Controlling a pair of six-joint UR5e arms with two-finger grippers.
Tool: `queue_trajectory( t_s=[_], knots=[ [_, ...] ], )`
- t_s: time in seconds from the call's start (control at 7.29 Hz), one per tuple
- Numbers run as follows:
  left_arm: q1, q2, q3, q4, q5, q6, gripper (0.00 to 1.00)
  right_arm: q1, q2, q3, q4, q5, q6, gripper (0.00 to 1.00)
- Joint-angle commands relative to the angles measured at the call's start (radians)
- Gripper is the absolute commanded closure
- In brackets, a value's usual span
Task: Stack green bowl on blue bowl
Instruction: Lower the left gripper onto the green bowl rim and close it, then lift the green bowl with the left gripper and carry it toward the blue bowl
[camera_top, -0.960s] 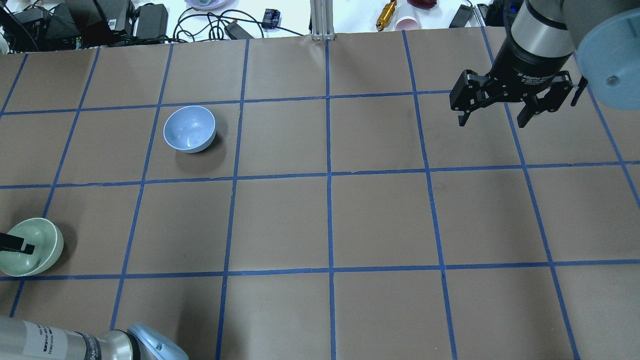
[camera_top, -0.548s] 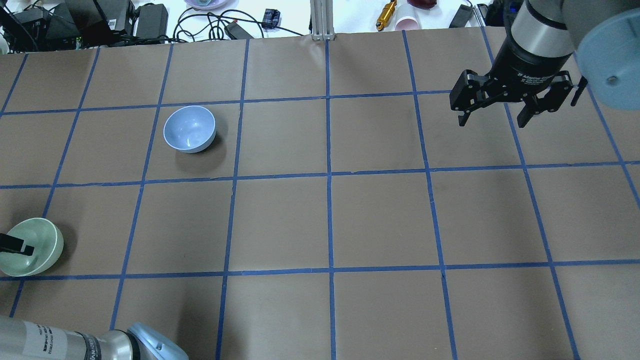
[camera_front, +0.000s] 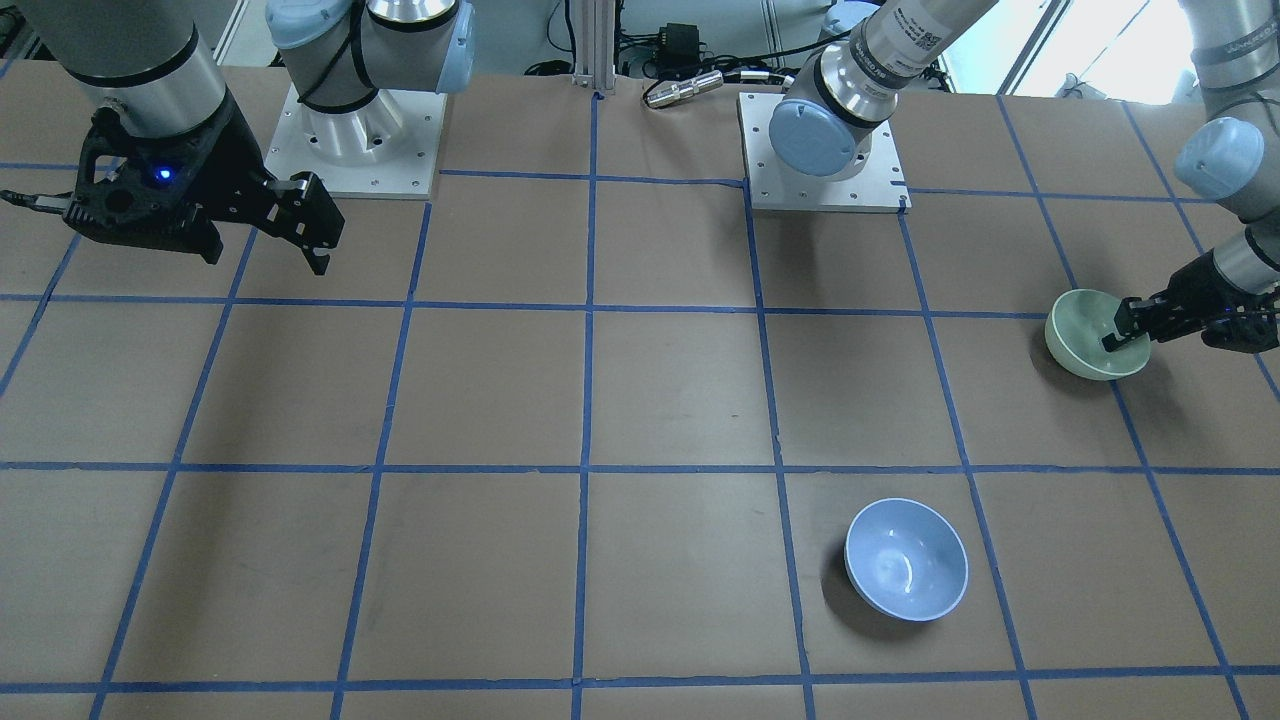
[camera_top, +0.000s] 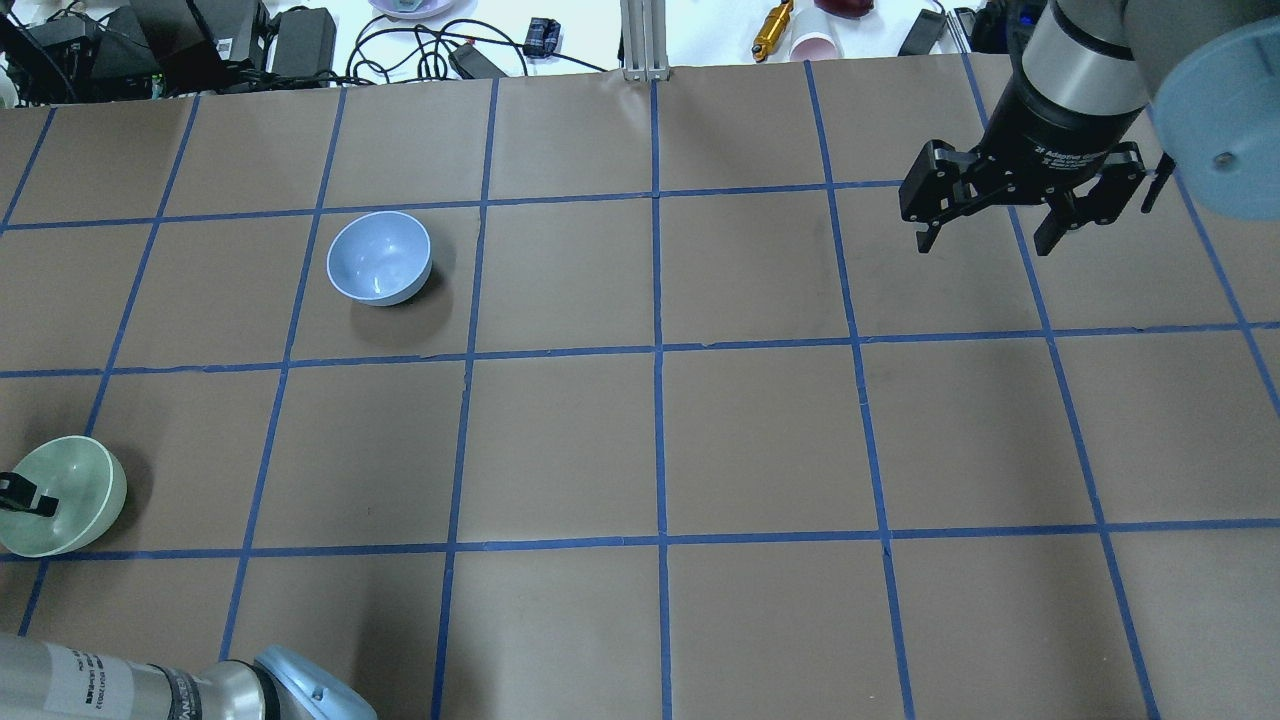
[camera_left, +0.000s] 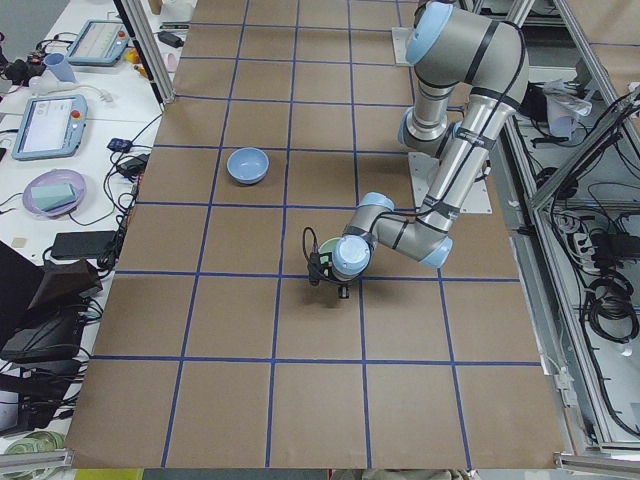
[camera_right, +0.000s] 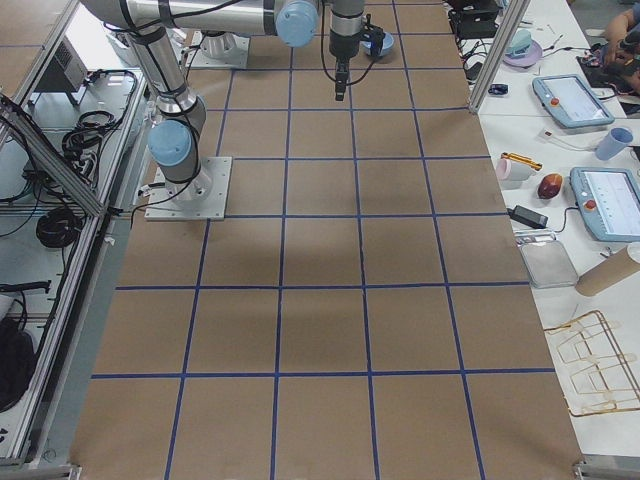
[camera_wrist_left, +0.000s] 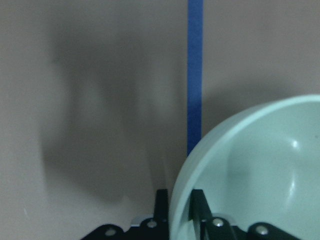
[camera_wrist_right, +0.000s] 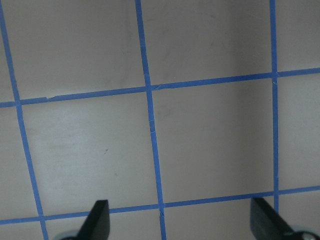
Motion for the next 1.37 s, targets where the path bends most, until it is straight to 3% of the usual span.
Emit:
queue_trajectory(
  t_s=[0.0,0.41,0.82,1.23],
  knots=[
    [0.000,0.010,0.007,-0.025,0.001,0.000,1.00,0.000,0.000,0.000,0.000,0.000,0.000,0.00],
    [0.000,0.036,0.027,-0.098,0.001,0.000,1.00,0.000,0.000,0.000,0.000,0.000,0.000,0.00],
    [-0.015,0.053,0.175,-0.305,-0.010,-0.019,1.00,0.000,0.000,0.000,0.000,0.000,0.000,0.00],
    [-0.125,0.097,0.215,-0.315,-0.059,-0.127,1.00,0.000,0.000,0.000,0.000,0.000,0.000,0.00]
  ],
)
